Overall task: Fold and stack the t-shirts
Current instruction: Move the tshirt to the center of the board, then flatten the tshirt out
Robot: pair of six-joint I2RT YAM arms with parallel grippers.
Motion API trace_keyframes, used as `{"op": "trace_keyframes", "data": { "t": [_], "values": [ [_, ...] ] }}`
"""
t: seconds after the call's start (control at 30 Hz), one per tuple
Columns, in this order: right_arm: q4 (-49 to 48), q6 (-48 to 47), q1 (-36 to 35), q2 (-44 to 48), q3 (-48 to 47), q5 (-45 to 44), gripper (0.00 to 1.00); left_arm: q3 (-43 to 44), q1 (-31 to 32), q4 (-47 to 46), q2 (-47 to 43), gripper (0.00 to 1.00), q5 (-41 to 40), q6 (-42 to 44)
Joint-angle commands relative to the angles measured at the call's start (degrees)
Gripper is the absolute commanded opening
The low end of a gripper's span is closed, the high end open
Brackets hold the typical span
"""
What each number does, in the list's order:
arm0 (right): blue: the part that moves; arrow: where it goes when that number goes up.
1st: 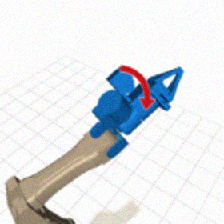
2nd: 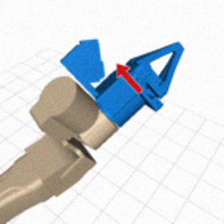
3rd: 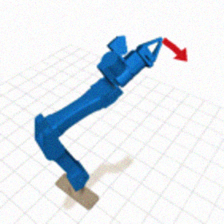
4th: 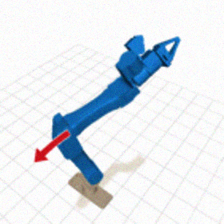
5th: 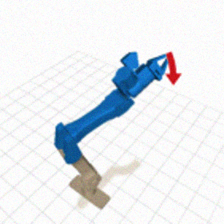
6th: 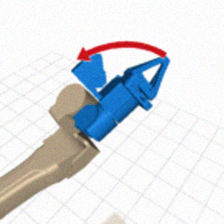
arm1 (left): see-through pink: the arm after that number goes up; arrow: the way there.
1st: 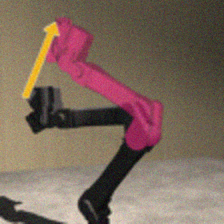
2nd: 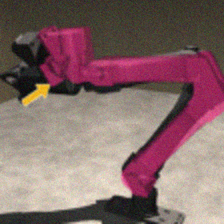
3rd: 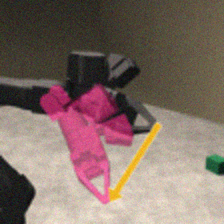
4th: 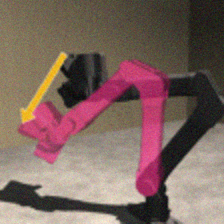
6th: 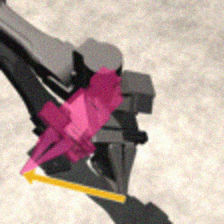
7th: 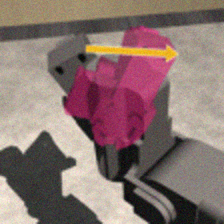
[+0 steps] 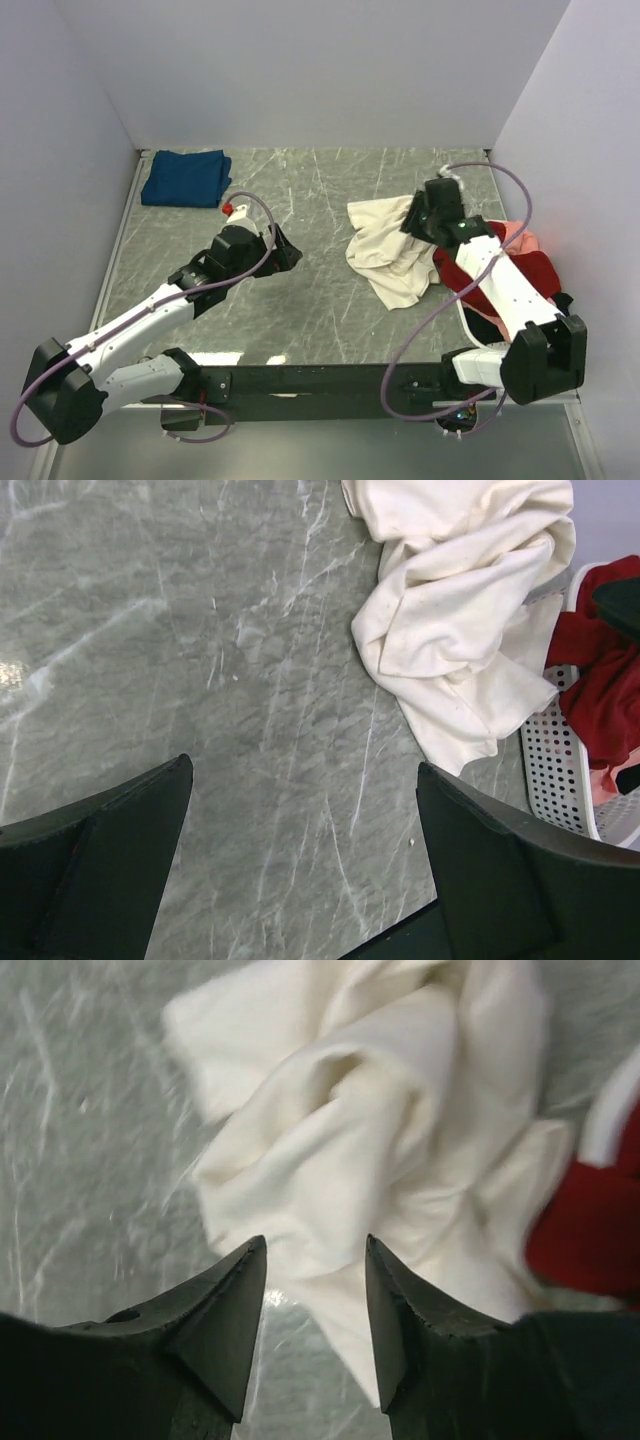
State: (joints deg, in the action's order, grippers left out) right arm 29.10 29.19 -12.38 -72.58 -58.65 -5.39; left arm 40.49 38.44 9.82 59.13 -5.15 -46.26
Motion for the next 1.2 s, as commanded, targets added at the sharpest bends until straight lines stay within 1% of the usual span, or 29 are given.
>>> {"op": "trace_keyframes", "data": {
  "t": [0.0,0.1,0.17,0.2,0.23,0.33,0.4,0.5,0.63,0.7,0.8,0.9,0.93,1.03,1.1,1.17],
  "values": [
    [-4.7,-0.1,-12.4,3.2,1.8,-7.2,0.52,-0.5,-0.2,-5.2,1.4,1.00,2.0,-0.9],
    [-7.6,1.5,-18.8,-0.6,3.9,-8.1,0.52,-0.4,-0.4,-5.4,1.9,0.99,2.2,-1.4],
    [-8.1,2.0,-21.0,-5.5,3.6,-9.7,0.51,-0.2,-0.5,-4.8,1.4,0.99,1.9,-1.4],
    [-8.2,1.9,-22.1,-6.9,3.1,-11.2,0.51,-0.2,-0.6,-4.6,1.2,0.99,1.4,-1.3],
    [-8.1,1.8,-24.0,-10.2,2.7,-14.7,0.51,-0.1,-0.6,-4.3,0.8,0.99,1.2,-1.2],
    [-6.3,2.3,-25.3,-15.6,-0.1,-20.2,0.51,0.1,-1.0,-3.1,-0.6,0.99,0.6,-0.7],
    [-6.3,2.6,-25.2,-18.2,-1.0,-21.4,0.52,-0.1,-1.2,-2.5,-1.1,1.00,0.3,-0.5],
    [-7.1,1.9,-25.2,-21.4,-2.1,-20.9,0.56,-0.7,-1.5,-2.4,-1.8,0.99,0.4,-0.6],
    [-7.4,1.5,-25.3,-25.2,-3.7,-20.2,0.65,-1.4,-1.8,-2.7,-2.2,0.99,0.8,-0.8],
    [-8.0,1.3,-25.1,-27.3,-4.2,-20.3,0.66,-1.6,-1.8,-3.0,-2.0,0.99,1.1,-0.9],
    [-8.6,1.6,-25.0,-29.3,-4.9,-20.7,0.64,-1.9,-1.9,-3.8,-1.0,0.99,1.9,-0.9],
    [-8.4,1.9,-24.2,-28.9,-5.1,-21.2,0.45,-2.3,-1.9,-5.8,0.5,0.99,4.2,-0.8],
    [-8.1,2.2,-23.8,-28.3,-5.1,-21.5,0.30,-2.8,-1.9,-6.7,1.4,0.99,4.6,-0.7],
    [-5.7,2.6,-23.0,-23.7,-4.5,-22.8,0.07,-4.5,-1.8,-12.1,3.6,0.98,9.1,-1.1],
    [-4.9,2.5,-22.5,-18.9,-4.3,-22.5,0.04,-5.4,-1.6,-16.2,5.0,0.97,12.4,-1.6],
    [-3.2,2.2,-21.9,-15.9,-4.2,-22.2,0.04,-5.2,-0.7,-18.3,7.8,0.96,13.6,-2.1]
  ]
}}
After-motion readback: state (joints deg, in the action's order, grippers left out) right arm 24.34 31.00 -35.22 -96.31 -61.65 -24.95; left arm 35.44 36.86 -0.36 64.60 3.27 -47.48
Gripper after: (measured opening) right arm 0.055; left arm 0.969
